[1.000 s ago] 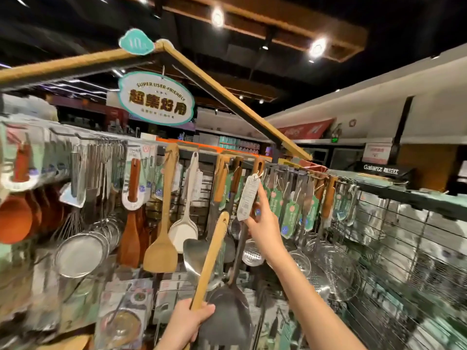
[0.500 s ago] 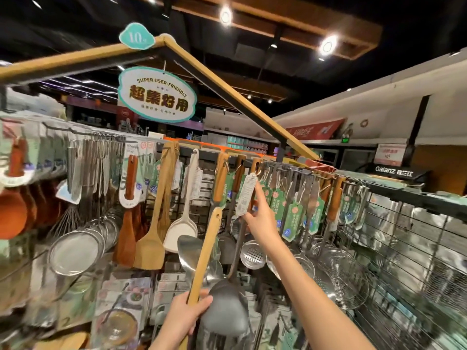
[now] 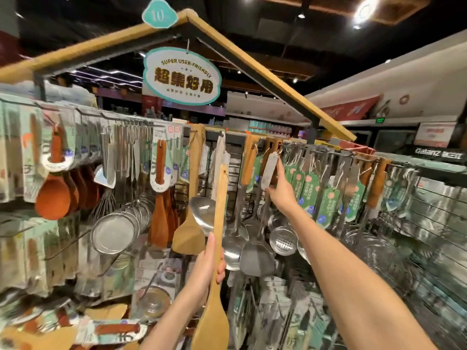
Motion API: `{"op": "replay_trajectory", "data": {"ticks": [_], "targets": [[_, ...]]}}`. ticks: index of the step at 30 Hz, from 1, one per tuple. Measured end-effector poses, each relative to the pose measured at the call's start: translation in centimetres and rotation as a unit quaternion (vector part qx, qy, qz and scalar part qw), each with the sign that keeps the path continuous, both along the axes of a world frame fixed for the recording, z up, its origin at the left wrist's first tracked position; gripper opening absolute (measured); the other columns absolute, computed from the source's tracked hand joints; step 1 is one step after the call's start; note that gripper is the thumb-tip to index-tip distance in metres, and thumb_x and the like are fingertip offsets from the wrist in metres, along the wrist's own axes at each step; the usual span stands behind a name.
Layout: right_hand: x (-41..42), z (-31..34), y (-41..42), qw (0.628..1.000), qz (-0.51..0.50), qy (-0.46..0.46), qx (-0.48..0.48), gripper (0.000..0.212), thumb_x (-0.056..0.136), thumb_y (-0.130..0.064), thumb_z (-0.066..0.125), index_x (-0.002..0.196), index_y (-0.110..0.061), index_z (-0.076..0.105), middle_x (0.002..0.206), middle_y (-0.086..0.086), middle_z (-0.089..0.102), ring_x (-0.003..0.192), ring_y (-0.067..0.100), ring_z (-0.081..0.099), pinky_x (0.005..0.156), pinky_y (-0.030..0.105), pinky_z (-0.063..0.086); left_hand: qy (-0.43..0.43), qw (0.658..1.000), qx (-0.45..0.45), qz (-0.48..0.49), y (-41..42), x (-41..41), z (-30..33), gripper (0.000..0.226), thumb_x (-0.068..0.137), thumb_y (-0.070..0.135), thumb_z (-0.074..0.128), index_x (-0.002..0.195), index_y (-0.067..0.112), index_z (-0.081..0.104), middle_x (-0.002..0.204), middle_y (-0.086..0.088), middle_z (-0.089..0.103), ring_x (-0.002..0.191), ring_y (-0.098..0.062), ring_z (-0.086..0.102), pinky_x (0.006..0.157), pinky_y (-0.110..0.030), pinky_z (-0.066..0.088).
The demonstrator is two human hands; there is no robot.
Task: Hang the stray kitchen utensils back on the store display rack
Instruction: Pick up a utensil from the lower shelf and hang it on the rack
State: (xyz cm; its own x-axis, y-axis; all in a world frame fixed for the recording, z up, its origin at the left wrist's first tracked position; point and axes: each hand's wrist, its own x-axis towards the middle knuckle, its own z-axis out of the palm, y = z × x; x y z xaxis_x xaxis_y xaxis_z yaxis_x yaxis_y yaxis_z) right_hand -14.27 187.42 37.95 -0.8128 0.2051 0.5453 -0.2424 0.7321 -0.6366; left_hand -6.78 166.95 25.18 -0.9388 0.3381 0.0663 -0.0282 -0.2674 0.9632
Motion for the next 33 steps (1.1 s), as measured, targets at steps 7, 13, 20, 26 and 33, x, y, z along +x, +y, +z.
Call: {"op": "replay_trajectory", "data": {"ticks": [7, 13, 20, 26, 33], "targets": [[2.4, -0.5, -1.6, 0.994, -0.069, 0.027, -0.075, 0.051, 0.095, -0.016, 0.051, 0.143, -0.017, 0.032, 0.142, 0.010, 0.034, 0.100, 0.016, 0.056, 0.084, 0.031, 0.052, 0.047, 0.998, 0.024, -0.029, -0.7, 0.4, 0.4, 0.049, 0.087, 0.056, 0.036, 0.087, 0.009, 0.052, 0.054, 0.004, 0.042, 0.039, -0.007, 0.037, 0.036, -0.014, 0.029], [6.9, -0.6, -8.1, 0.984, 0.121, -0.008, -0.132, 0.037, 0.092, -0.035, 0.056, 0.123, -0.018, 0.049, 0.104, -0.001, 0.060, 0.079, 0.010, 0.063, 0.062, 0.020, 0.055, 0.056, 0.998, -0.020, 0.014, -0.3, 1.9, 1.1, 0.043, 0.087, 0.056, 0.041, 0.087, 0.014, 0.053, 0.056, 0.007, 0.047, 0.045, -0.007, 0.042, 0.040, -0.014, 0.032], [7.1, 1.4, -12.6, 0.992, 0.118, 0.007, -0.049, 0.056, 0.092, -0.013, 0.056, 0.142, -0.020, 0.032, 0.085, -0.005, 0.061, 0.071, 0.006, 0.062, 0.059, 0.017, 0.054, 0.077, 0.994, -0.032, 0.069, -1.9, 2.9, 2.1, 0.036, 0.088, 0.051, 0.049, 0.091, 0.016, 0.056, 0.062, 0.003, 0.055, 0.049, -0.005, 0.051, 0.046, -0.014, 0.041], [7.1, 2.0, -14.7, 0.982, 0.170, 0.030, -0.079, 0.076, 0.093, -0.003, 0.047, 0.146, -0.044, 0.013, 0.109, 0.008, 0.062, 0.076, 0.031, 0.060, 0.066, 0.037, 0.055, 0.059, 0.996, 0.010, 0.067, -4.9, 3.0, 2.2, 0.027, 0.092, 0.037, 0.051, 0.109, 0.017, 0.060, 0.092, -0.003, 0.074, 0.075, -0.014, 0.069, 0.073, -0.030, 0.056], [6.7, 2.6, -19.3, 0.973, 0.182, 0.074, -0.120, 0.072, 0.092, -0.009, 0.055, 0.145, -0.044, 0.020, 0.150, -0.015, 0.031, 0.117, -0.003, 0.034, 0.075, -0.001, 0.039, 0.065, 0.996, 0.019, 0.057, -10.6, 1.4, 3.3, 0.033, 0.089, 0.029, 0.059, 0.118, 0.012, 0.057, 0.100, 0.000, 0.074, 0.093, -0.015, 0.070, 0.097, -0.045, 0.048]]}}
